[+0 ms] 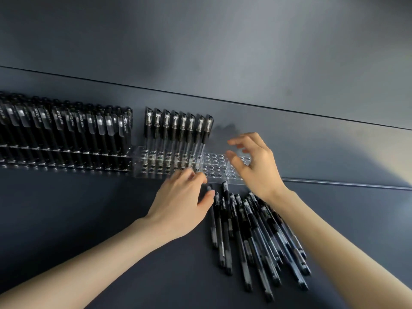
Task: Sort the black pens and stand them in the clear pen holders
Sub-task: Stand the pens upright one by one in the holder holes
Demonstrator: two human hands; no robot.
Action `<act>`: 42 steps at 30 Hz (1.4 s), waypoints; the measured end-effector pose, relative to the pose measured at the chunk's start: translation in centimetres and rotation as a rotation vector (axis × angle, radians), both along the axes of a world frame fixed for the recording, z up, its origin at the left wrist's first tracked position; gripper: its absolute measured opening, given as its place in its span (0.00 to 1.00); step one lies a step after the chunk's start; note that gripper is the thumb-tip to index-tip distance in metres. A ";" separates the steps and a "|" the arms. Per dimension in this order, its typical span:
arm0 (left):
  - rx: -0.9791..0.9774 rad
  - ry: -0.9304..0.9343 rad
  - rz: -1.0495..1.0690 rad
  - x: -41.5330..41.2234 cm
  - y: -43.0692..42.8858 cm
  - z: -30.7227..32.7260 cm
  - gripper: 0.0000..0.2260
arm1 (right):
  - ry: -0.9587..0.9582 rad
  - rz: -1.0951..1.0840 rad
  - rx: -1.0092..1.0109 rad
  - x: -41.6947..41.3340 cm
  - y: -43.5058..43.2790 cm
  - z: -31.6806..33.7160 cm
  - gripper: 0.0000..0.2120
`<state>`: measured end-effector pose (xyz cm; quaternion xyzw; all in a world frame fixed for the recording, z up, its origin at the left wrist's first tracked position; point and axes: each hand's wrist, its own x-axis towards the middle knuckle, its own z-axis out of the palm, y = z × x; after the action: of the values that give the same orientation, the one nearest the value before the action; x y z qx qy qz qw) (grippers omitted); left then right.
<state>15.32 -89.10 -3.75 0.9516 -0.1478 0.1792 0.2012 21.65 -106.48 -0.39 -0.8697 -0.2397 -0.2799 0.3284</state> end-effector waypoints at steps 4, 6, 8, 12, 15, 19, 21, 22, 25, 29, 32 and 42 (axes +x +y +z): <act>0.020 0.203 0.062 -2.5 -2.7 -0.1 0.24 | 0.138 0.064 -0.093 -2.3 -2.9 -1.5 0.07; 0.025 0.243 0.121 -3.3 -4.1 -0.2 0.28 | 0.207 0.094 -0.178 -3.4 -4.3 -2.0 0.10; 0.023 0.278 0.175 -3.7 -5.3 -0.2 0.31 | 0.251 0.121 -0.270 -4.1 -5.5 -2.7 0.13; -0.093 0.444 0.290 -3.5 -6.3 0.7 0.34 | 0.411 0.118 -0.422 -4.6 -6.8 -4.1 0.21; -0.191 0.520 0.343 -2.8 -6.1 1.1 0.33 | 0.452 0.107 -0.473 -4.8 -6.6 -4.2 0.22; -0.264 0.538 0.348 -2.5 -6.0 1.1 0.30 | 0.423 0.110 -0.482 -5.1 -6.6 -4.2 0.23; -0.272 0.522 0.314 -2.6 -6.0 1.2 0.22 | 0.408 0.106 -0.488 -5.2 -6.7 -4.3 0.22; -0.283 0.511 0.305 -2.8 -6.0 1.3 0.19 | 0.402 0.105 -0.485 -5.3 -6.7 -4.3 0.22; -0.348 0.512 0.280 -2.9 -5.4 0.9 0.19 | 0.398 0.100 -0.466 -5.4 -6.7 -4.4 0.22; -0.473 0.502 0.266 -2.8 -4.7 0.6 0.23 | 0.344 0.104 -0.340 -5.4 -6.9 -4.3 0.19; -0.536 0.466 0.238 -3.0 -4.6 0.7 0.17 | 0.325 0.107 -0.225 -5.5 -7.0 -4.0 0.17; -0.911 0.192 -0.034 -4.2 -6.1 2.3 0.07 | 0.540 0.351 0.543 -6.0 -4.0 -1.0 0.08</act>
<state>11.12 -95.23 -1.42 0.7761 -0.0504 0.1335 0.6142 15.70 -110.48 -1.37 -0.7398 -0.2070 -0.0348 0.6392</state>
